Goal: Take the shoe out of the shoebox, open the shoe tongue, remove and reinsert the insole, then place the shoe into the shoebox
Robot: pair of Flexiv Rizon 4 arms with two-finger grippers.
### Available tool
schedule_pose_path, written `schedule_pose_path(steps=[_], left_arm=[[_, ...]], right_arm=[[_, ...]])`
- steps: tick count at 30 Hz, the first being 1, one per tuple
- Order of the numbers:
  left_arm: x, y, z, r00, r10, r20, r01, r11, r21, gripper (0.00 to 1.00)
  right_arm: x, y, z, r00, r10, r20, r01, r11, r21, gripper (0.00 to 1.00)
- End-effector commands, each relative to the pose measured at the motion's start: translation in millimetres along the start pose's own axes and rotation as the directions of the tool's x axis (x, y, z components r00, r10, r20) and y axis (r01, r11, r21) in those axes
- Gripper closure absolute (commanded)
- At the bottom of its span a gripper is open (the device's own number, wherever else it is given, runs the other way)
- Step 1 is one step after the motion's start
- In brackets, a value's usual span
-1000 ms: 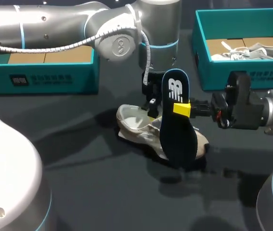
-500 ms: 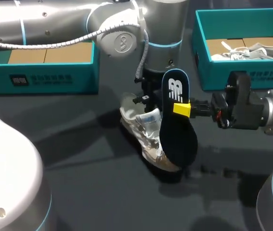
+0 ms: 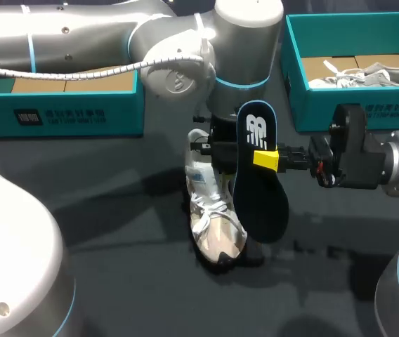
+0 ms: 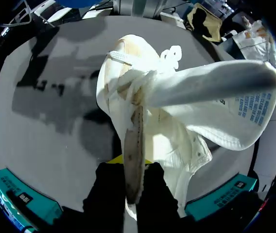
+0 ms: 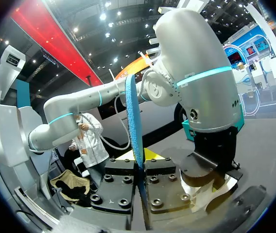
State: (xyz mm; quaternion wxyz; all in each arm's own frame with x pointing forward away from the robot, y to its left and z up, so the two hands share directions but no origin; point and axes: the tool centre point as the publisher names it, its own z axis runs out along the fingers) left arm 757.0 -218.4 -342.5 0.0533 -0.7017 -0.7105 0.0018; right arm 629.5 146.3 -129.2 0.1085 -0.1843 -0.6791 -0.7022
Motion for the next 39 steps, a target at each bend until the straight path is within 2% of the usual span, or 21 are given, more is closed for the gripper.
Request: schedule_pose_path(steps=[1,11,26,34,36,37,39], left_arm=[[6.3,-2.7,-1.5,0.993,0.114,0.025,-0.114,0.993,-0.023,1.0],[-6.7,-3.1,7.2,0.989,0.144,0.027,-0.144,0.99,-0.001,1.0],[-33.8,-0.8,32.4,0.997,0.079,-0.005,-0.079,0.996,0.029,1.0],[-40.6,1.0,42.5,0.998,0.064,-0.007,-0.064,0.998,0.03,1.0],[-40.9,1.4,42.4,0.998,0.06,-0.002,-0.06,0.998,0.03,0.59],[-41.0,2.0,41.1,0.998,0.055,0.005,-0.055,0.998,0.033,0.5],[-39.4,3.1,36.1,0.999,0.047,0.024,-0.048,0.998,0.032,0.09]], right_arm=[[1.6,-1.3,0.9,1.0,0.0,0.004,0.0,1.0,0.0,1.0],[1.6,-1.3,0.9,1.0,0.0,0.004,0.0,1.0,0.0,1.0],[1.6,-1.3,0.9,1.0,0.0,0.004,0.0,1.0,0.0,1.0],[1.6,-1.3,0.9,1.0,0.0,0.004,0.0,1.0,0.0,1.0],[1.6,-1.3,0.9,1.0,0.0,0.004,0.0,1.0,0.0,1.0],[1.6,-1.3,0.9,1.0,0.0,0.004,0.0,1.0,0.0,1.0],[1.6,-1.3,0.9,1.0,0.0,0.004,0.0,1.0,0.0,1.0]])
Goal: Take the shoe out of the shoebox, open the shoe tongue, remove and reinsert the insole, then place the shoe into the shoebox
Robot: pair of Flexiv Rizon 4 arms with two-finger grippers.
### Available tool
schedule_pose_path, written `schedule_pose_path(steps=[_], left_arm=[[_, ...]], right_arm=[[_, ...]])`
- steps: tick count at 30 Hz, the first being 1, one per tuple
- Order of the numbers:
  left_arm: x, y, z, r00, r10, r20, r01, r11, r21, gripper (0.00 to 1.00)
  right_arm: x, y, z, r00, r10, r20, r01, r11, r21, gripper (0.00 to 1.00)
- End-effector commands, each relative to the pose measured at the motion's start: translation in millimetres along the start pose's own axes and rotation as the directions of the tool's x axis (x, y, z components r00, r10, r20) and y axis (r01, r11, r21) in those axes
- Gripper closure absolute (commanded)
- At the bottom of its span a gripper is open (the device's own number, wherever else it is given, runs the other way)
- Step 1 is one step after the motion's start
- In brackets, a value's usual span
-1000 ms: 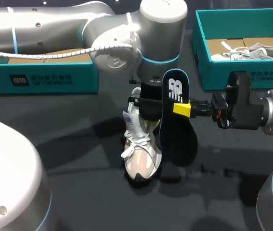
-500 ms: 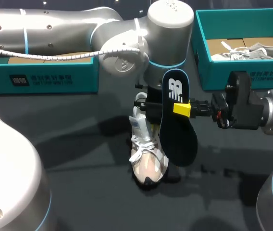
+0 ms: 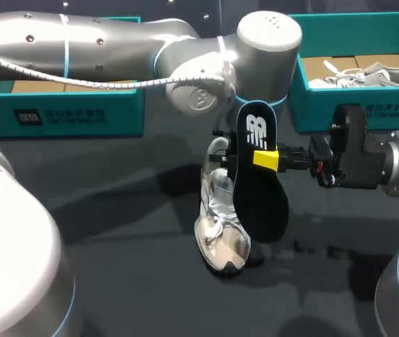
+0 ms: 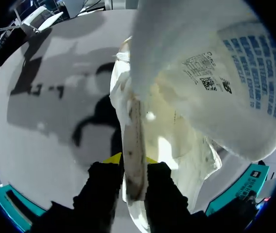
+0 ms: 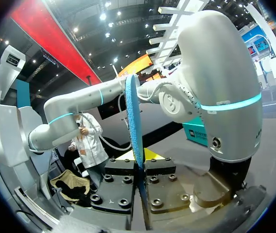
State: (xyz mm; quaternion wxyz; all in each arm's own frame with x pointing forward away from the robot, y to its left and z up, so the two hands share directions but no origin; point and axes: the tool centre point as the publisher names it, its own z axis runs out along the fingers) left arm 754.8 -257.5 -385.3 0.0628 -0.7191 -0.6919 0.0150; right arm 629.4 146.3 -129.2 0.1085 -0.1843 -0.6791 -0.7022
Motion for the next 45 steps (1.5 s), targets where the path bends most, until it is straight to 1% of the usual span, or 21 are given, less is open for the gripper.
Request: schedule_pose_path(steps=[1,4,6,8,10,24,25,27,28,29,31,33,45], left_arm=[[4.3,2.6,-7.4,0.999,-0.007,0.033,0.007,1.0,0.002,0.0],[10.1,4.1,-20.9,0.996,-0.007,0.086,0.008,1.0,-0.016,0.0],[15.1,4.7,-33.9,0.989,0.005,0.149,-0.001,1.0,-0.031,0.0],[18.0,5.9,-49.4,0.972,0.019,0.235,-0.007,0.999,-0.052,0.0],[17.6,4.2,-74.6,0.932,0.0,0.362,0.027,0.997,-0.069,0.0],[17.6,4.2,-74.6,0.932,0.0,0.362,0.027,0.997,-0.069,0.0],[17.1,6.6,-79.2,0.915,-0.018,0.403,0.045,0.997,-0.058,0.0],[12.9,12.9,-93.2,0.846,-0.005,0.533,0.046,0.997,-0.064,0.0],[9.4,15.2,-101.3,0.82,0.002,0.573,0.043,0.997,-0.066,0.0],[7.1,15.7,-110.1,0.776,0.025,0.63,0.04,0.995,-0.09,0.0],[1.8,14.6,-130.5,0.682,0.019,0.731,0.075,0.993,-0.095,0.0],[-1.6,10.6,-154.4,0.569,0.045,0.821,0.131,0.981,-0.145,0.0],[-1.6,10.6,-154.4,0.569,0.045,0.821,0.131,0.981,-0.145,0.0]], right_arm=[[1.6,-1.3,0.9,1.0,0.0,0.004,0.0,1.0,0.0,1.0],[1.6,-1.3,0.9,1.0,0.0,0.004,0.0,1.0,0.0,1.0],[1.6,-1.3,0.9,1.0,0.0,0.004,0.0,1.0,0.0,1.0],[1.6,-1.3,0.9,1.0,0.0,0.004,0.0,1.0,0.0,1.0],[1.6,-1.3,0.9,1.0,0.0,0.004,0.0,1.0,0.0,1.0],[1.6,-1.3,0.9,1.0,0.0,0.004,0.0,1.0,0.0,1.0],[1.6,-1.3,0.9,1.0,0.0,0.004,0.0,1.0,0.0,1.0],[1.6,-1.3,0.9,1.0,0.0,0.004,0.0,1.0,0.0,1.0],[1.6,-1.3,0.9,1.0,0.0,0.004,0.0,1.0,0.0,1.0],[1.6,-1.3,0.9,1.0,0.0,0.004,0.0,1.0,0.0,1.0],[1.6,-1.3,0.9,1.0,0.0,0.004,0.0,1.0,0.0,1.0],[1.6,-1.3,0.9,1.0,0.0,0.004,0.0,1.0,0.0,1.0],[1.6,-1.3,0.9,1.0,0.0,0.004,0.0,1.0,0.0,1.0]])
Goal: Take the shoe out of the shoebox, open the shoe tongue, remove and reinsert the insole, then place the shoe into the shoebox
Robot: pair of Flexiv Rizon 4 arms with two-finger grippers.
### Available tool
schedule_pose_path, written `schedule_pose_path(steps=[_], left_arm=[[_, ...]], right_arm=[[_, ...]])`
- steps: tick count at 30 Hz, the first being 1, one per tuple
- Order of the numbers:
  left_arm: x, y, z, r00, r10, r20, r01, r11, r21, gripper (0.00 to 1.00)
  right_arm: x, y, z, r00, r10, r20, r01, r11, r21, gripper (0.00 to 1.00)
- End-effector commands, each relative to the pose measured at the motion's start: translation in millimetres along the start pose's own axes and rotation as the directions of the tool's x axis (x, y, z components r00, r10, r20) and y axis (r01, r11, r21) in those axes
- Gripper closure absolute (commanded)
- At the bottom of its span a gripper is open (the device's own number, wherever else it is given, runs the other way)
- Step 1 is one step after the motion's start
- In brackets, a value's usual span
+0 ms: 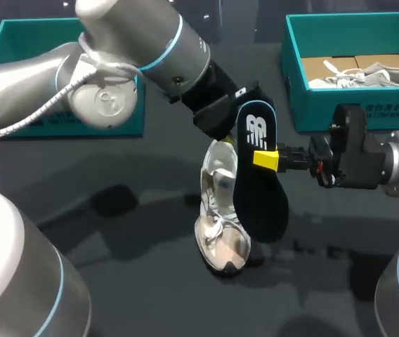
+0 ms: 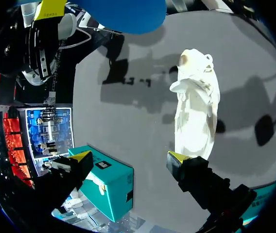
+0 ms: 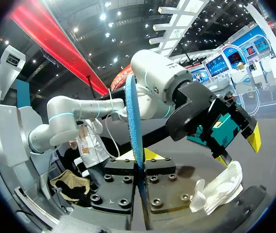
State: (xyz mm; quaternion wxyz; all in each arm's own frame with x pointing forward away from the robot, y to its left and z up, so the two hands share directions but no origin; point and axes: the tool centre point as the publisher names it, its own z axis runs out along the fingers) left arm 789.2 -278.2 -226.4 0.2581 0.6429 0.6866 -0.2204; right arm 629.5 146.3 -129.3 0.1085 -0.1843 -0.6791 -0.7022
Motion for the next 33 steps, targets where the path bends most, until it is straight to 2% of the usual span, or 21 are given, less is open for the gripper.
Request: schedule_pose_path(steps=[1,5,12,18,28,30,31,33], left_arm=[[13.0,-5.4,0.5,0.968,0.002,0.25,0.007,0.999,-0.035,0.0],[14.4,3.4,-4.7,0.934,-0.006,0.357,0.011,1.0,-0.014,0.0],[13.6,13.3,-18.1,0.901,0.003,0.433,-0.013,1.0,0.02,0.0],[10.1,11.4,-32.4,0.869,0.051,0.493,-0.066,0.998,0.014,0.0],[10.1,11.4,-32.4,0.869,0.051,0.493,-0.066,0.998,0.014,0.0],[10.6,11.5,-27.1,0.853,0.026,0.522,-0.056,0.998,0.041,0.0],[9.9,11.4,-26.1,0.845,0.028,0.534,-0.052,0.998,0.03,0.0],[7.8,9.5,-26.0,0.837,0.03,0.546,-0.051,0.998,0.022,0.0]], right_arm=[[1.6,-1.2,0.9,1.0,0.0,0.004,0.0,1.0,0.0,1.0],[1.6,-1.2,0.9,1.0,0.0,0.004,0.0,1.0,0.0,1.0],[-20.2,29.6,-26.1,0.996,0.09,0.028,-0.09,0.996,0.011,1.0],[-45.9,53.5,-51.3,0.989,0.147,-0.013,-0.147,0.989,-0.02,1.0],[-45.9,53.5,-51.3,0.989,0.147,-0.013,-0.147,0.989,-0.02,1.0],[-45.9,53.5,-51.3,0.989,0.147,-0.013,-0.147,0.989,-0.02,1.0],[-45.9,53.5,-51.3,0.989,0.147,-0.013,-0.147,0.989,-0.02,1.0],[-59.7,61.5,-53.3,0.976,0.217,-0.017,-0.218,0.976,-0.014,1.0]])
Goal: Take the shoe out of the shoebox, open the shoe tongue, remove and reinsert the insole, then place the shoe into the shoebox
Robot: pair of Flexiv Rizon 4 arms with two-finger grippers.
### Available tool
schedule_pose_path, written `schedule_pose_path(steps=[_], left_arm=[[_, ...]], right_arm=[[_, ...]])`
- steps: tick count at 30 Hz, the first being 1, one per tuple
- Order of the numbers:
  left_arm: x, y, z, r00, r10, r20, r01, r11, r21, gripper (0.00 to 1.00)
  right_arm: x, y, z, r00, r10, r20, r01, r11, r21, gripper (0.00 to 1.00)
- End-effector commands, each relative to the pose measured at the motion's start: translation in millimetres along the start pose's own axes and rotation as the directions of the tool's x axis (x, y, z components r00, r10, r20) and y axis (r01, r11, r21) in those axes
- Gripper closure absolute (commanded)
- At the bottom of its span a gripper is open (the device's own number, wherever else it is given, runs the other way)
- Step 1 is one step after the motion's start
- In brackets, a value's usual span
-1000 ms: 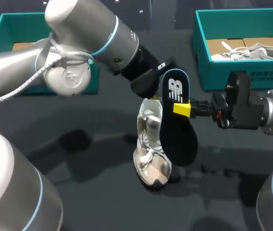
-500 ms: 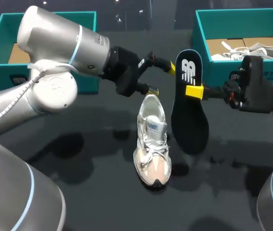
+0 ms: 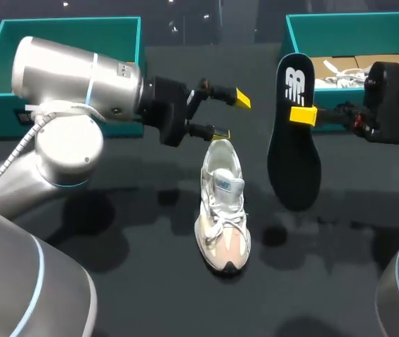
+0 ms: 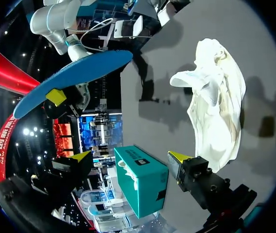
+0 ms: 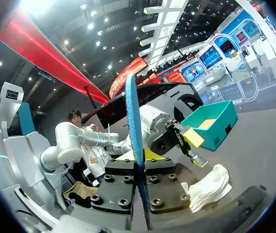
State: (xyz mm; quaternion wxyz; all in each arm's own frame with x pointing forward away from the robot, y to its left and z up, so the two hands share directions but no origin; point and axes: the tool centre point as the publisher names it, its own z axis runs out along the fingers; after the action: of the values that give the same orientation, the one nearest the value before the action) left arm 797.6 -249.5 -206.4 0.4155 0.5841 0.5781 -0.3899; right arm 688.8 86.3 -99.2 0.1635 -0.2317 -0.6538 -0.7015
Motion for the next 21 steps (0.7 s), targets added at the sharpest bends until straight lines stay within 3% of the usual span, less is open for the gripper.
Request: schedule_pose_path(steps=[1,8,19,21], left_arm=[[1.1,-2.6,6.9,0.998,0.013,0.061,-0.013,1.0,-0.011,0.0],[-13.0,-6.2,5.1,0.988,0.01,0.155,-0.008,1.0,-0.01,0.0],[-13.5,-5.9,4.6,0.984,0.021,0.174,-0.021,1.0,-0.005,0.0],[-13.5,-8.7,5.5,0.985,0.019,0.173,-0.02,1.0,0.002,0.0]], right_arm=[[-16.8,13.2,-0.6,0.995,0.099,-0.015,-0.099,0.995,0.014,1.0],[-58.7,34.6,-6.6,0.967,0.251,-0.031,-0.25,0.967,0.05,1.0],[-58.7,34.6,-6.6,0.967,0.251,-0.031,-0.25,0.967,0.05,1.0],[-69.7,32.9,-7.8,0.938,0.345,0.012,-0.345,0.938,0.03,1.0]])
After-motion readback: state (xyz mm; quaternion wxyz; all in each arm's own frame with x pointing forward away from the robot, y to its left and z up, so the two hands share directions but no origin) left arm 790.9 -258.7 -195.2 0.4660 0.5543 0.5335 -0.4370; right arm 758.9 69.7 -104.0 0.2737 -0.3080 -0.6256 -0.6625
